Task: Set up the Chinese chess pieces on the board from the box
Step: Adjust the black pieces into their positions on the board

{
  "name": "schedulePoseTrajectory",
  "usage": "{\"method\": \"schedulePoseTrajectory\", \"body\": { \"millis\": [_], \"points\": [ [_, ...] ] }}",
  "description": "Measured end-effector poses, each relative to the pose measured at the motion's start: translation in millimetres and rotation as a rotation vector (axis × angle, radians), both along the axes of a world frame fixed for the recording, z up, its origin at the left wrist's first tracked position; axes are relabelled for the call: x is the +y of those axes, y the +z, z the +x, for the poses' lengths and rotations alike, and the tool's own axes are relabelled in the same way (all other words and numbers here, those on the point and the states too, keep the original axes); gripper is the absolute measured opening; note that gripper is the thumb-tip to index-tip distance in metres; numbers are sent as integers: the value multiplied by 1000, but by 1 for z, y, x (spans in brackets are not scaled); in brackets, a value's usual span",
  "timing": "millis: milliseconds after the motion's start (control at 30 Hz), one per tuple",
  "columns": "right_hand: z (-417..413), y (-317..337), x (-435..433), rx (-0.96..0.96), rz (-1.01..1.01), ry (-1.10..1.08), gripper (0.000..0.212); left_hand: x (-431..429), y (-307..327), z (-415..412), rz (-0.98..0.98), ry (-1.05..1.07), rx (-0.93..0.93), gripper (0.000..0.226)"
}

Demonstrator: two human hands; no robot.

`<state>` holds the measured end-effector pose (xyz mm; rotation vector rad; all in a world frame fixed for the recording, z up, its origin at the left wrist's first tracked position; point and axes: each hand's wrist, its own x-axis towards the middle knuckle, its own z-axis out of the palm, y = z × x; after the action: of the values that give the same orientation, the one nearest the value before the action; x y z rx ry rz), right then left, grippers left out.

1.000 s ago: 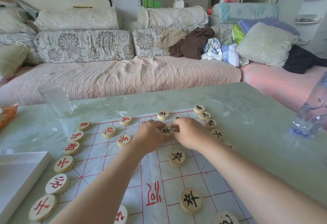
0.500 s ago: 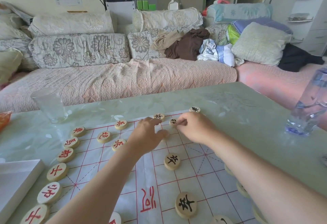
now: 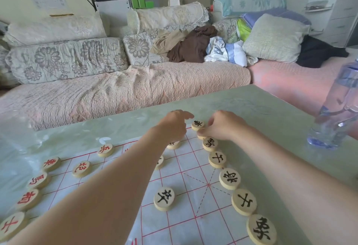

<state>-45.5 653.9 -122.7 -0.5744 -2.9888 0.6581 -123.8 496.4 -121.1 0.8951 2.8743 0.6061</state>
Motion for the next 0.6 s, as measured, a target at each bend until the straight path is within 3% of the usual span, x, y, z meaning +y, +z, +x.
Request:
{"method": "schedulePoseTrajectory", "body": {
  "millis": [133, 233, 400, 500, 600],
  "points": [
    [-14, -10, 0, -27, 75, -5, 58, 11, -8, -19, -168, -93, 7, 60],
    [-19, -11, 4, -54, -43, 6, 56, 11, -16, -30, -227, -102, 3, 58],
    [-17, -14, 16, -29, -261, 25, 50, 10, -26, -34, -75, -72, 41, 37],
    [-15, -15, 20, 6, -350, 14, 60, 13, -29, -36, -53, -50, 63, 40],
    [-14, -19, 22, 60, -397, -2, 45, 16, -28, -37, -59, -72, 28, 44]
  ]
}}
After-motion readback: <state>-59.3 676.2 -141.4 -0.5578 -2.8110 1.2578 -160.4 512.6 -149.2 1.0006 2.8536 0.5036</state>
